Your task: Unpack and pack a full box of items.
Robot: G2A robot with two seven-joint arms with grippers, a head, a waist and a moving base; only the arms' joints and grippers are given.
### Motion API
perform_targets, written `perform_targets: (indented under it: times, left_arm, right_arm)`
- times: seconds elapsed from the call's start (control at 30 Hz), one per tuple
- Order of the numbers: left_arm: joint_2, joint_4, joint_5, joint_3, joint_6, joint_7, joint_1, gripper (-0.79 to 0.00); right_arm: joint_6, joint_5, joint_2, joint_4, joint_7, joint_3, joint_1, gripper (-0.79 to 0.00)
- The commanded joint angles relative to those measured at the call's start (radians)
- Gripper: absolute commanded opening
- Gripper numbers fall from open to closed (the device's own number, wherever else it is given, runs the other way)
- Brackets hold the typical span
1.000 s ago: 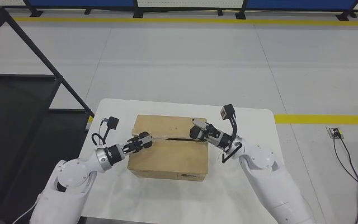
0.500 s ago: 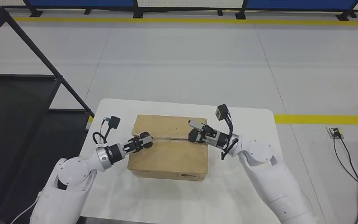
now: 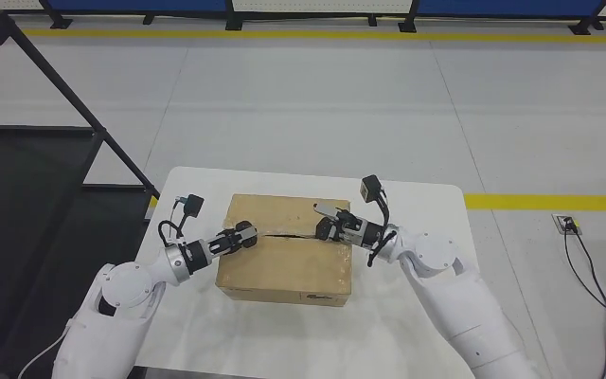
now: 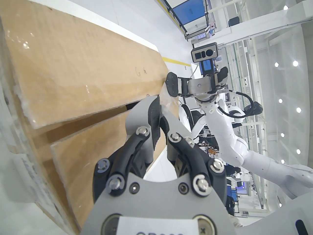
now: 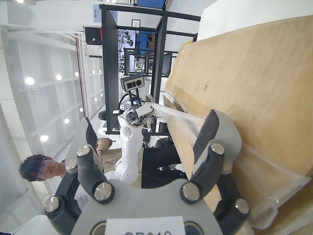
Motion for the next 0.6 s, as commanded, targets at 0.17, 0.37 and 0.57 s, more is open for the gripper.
perform_targets:
  times: [0.17,0.37,0.57]
  left_arm:
    - [0.002,0.008,-0.003,0.006,-0.004,-0.005,-0.003,-0.785]
    - [0.004,0.014,-0.005,0.013,-0.009,-0.007,-0.007,-0.785]
    - [0.004,0.012,-0.022,0.017,-0.021,-0.001,-0.009,-0.785]
  right_arm:
    - [-0.073,0.048,0.002,-0.016,0.067,0.015,-0.015,0.0]
    - [-0.025,0.049,0.01,-0.027,0.107,0.03,-0.018,0.0]
    - [-0.03,0.06,0.005,-0.025,0.074,0.023,-0.014,0.0]
